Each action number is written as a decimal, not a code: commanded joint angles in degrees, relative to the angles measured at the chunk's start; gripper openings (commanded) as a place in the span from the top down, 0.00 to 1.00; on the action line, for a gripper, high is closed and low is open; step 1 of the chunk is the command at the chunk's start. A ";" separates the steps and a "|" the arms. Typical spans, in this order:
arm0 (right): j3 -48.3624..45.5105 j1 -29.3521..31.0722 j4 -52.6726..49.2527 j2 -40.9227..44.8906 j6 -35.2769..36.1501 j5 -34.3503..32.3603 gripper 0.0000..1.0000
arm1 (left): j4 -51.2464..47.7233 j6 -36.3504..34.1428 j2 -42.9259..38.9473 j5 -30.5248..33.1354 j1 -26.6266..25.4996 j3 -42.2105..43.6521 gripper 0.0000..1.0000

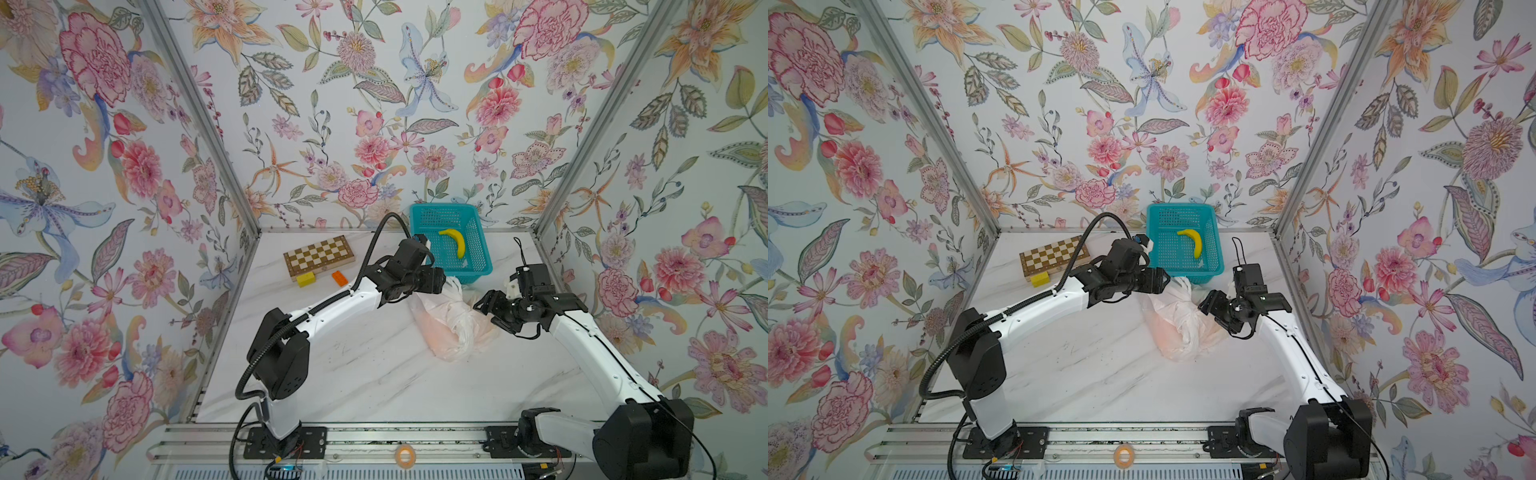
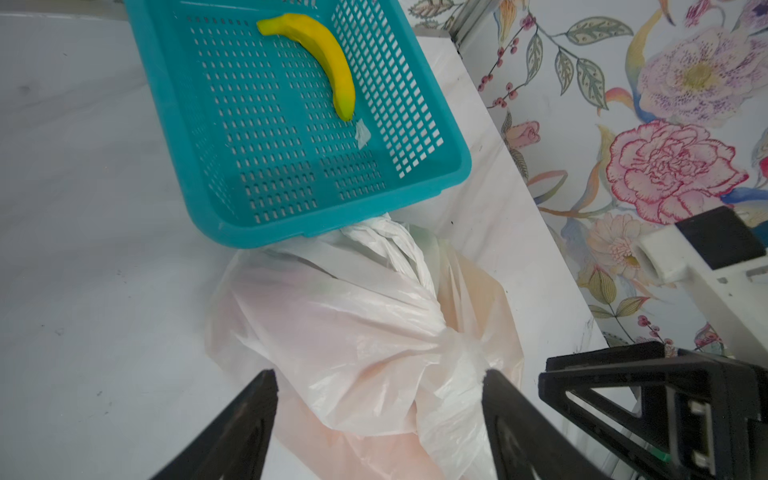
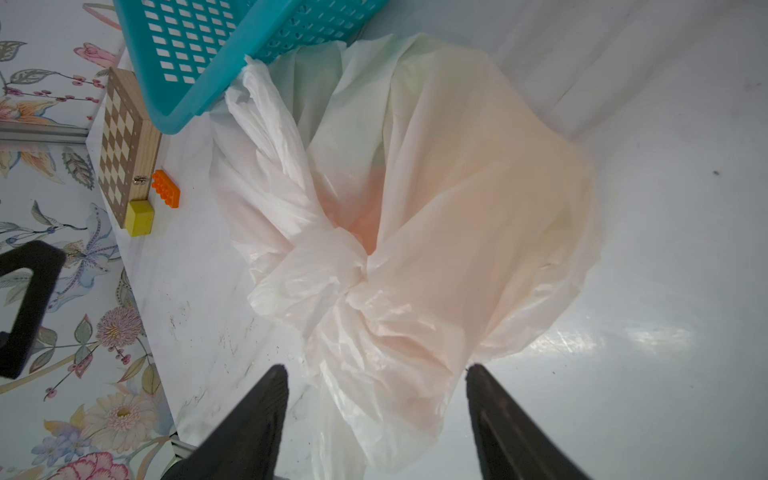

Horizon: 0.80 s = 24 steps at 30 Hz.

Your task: Untie the knot of the plastic bag and take out the fruit

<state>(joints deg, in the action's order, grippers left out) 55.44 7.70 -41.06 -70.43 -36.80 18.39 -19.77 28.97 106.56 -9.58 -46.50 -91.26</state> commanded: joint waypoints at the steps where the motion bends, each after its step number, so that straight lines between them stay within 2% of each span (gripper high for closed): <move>1: -1.89 0.29 0.93 -1.78 -1.35 -2.66 0.30 | -4.39 -2.44 3.90 -2.54 -1.65 -4.27 0.23; 7: -3.73 0.38 6.63 -4.77 -3.30 -0.36 0.33 | -8.06 -4.88 12.49 -9.03 -2.75 -12.25 0.25; 12: -5.52 0.54 10.00 -6.23 -4.64 0.57 0.44 | -13.76 -7.50 17.97 -10.52 -3.12 -18.41 0.30; 20: -8.20 0.64 13.79 -6.14 -7.83 0.18 0.64 | -14.58 -8.17 20.45 -15.97 -3.11 -16.68 0.43; 24: -9.40 0.64 15.60 -6.20 -9.14 -0.15 0.70 | -13.06 -8.28 20.24 -17.26 -3.16 -14.25 0.56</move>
<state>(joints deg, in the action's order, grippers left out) 47.11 7.92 -27.57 -76.82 -44.27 18.68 -31.83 21.67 126.17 -24.18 -49.15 -107.22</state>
